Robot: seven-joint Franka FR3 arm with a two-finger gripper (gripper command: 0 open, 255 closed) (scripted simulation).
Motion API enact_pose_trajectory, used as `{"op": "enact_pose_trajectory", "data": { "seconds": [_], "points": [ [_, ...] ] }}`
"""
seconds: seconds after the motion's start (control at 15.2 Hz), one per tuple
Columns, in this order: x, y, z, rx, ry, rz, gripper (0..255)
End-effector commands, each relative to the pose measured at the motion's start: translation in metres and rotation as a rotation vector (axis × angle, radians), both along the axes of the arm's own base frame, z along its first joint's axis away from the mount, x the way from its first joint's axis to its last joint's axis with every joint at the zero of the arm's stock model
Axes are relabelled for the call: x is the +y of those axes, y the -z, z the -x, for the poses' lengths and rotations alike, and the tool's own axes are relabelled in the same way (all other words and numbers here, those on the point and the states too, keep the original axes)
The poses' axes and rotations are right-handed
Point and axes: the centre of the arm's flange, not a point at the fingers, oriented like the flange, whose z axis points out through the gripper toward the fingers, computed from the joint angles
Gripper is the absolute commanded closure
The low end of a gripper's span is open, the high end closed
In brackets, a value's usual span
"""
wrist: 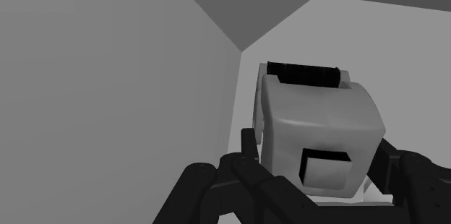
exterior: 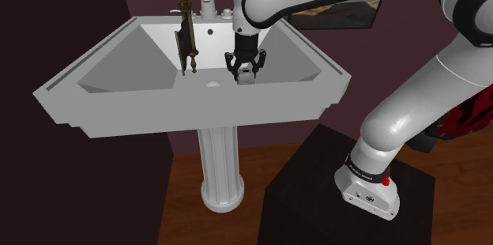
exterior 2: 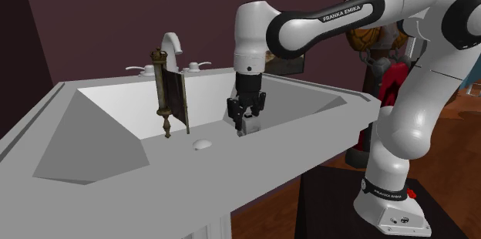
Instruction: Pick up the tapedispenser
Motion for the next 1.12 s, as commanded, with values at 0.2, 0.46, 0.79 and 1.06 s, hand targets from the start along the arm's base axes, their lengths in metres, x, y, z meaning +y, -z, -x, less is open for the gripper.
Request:
{"op": "enact_pose_trajectory", "data": {
  "seconds": [0.2, 0.46, 0.79, 1.06],
  "points": [
    [0.000, -0.020, 0.000, 0.003, 0.000, 0.000, 255],
    [0.000, -0.041, 0.000, 0.003, 0.000, 0.000, 255],
    [0.000, -0.067, 0.000, 0.003, 0.000, 0.000, 255],
    [0.000, -0.079, 0.000, 0.003, 0.000, 0.000, 255]
  ]
}}
